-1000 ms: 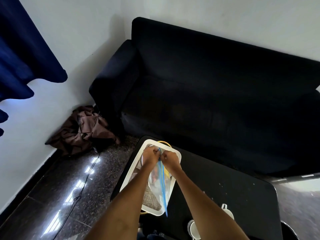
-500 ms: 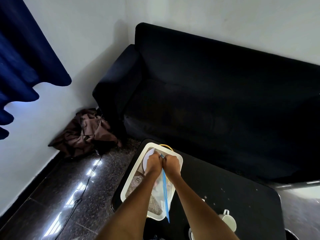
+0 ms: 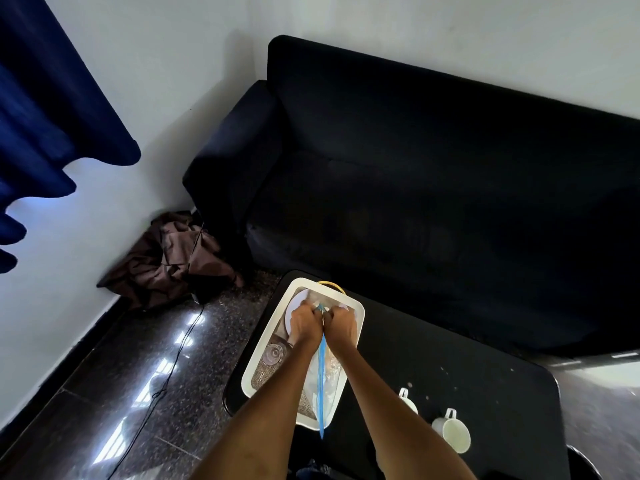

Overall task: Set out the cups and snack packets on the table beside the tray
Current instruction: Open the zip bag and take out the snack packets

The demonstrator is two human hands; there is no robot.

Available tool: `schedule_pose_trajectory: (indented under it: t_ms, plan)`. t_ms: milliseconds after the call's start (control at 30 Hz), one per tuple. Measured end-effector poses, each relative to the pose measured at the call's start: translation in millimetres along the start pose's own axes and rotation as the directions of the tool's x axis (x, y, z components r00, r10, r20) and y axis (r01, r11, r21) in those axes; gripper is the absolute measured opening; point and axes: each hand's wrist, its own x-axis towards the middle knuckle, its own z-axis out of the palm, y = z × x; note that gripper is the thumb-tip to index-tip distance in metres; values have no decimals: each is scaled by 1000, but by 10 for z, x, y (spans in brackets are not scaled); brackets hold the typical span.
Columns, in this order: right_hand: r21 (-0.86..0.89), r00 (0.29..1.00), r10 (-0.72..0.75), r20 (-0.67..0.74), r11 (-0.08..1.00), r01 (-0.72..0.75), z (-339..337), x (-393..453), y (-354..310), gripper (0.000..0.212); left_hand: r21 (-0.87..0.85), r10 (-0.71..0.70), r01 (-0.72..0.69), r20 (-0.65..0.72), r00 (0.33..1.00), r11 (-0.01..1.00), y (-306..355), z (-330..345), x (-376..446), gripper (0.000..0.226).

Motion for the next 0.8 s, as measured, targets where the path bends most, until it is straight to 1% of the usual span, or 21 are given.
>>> schedule_pose_trajectory:
  t_ms: [100, 167, 267, 367, 467, 633, 800]
  plan:
    - [28, 998, -30, 55, 999, 28, -3, 17, 44, 30, -25, -12, 12, 10, 1000, 1000, -81, 11, -14, 28]
    - [25, 992, -77, 100, 997, 75, -3, 32, 55, 31, -50, -62, 63, 21, 998, 997, -125, 19, -29, 33]
    - [38, 988, -101, 114, 995, 97, 1, 31, 69, 28, -77, -110, 114, 54, 992, 991, -141, 33, -12, 33]
    - [68, 992, -87, 90, 994, 81, 32, 24, 109, 23, -62, -114, 119, 79, 990, 991, -131, 28, 17, 32]
    - [112, 996, -64, 57, 992, 57, 72, -6, 130, 21, -72, -106, 113, 101, 989, 991, -157, 23, 40, 31]
    - [102, 999, -30, -15, 994, 31, 154, -57, 83, 24, -26, -108, 109, 46, 993, 994, -146, 56, -9, 34]
    - [81, 998, -7, -61, 997, 12, 147, -35, 62, 28, 20, -106, 106, 20, 994, 994, -63, 88, -27, 36]
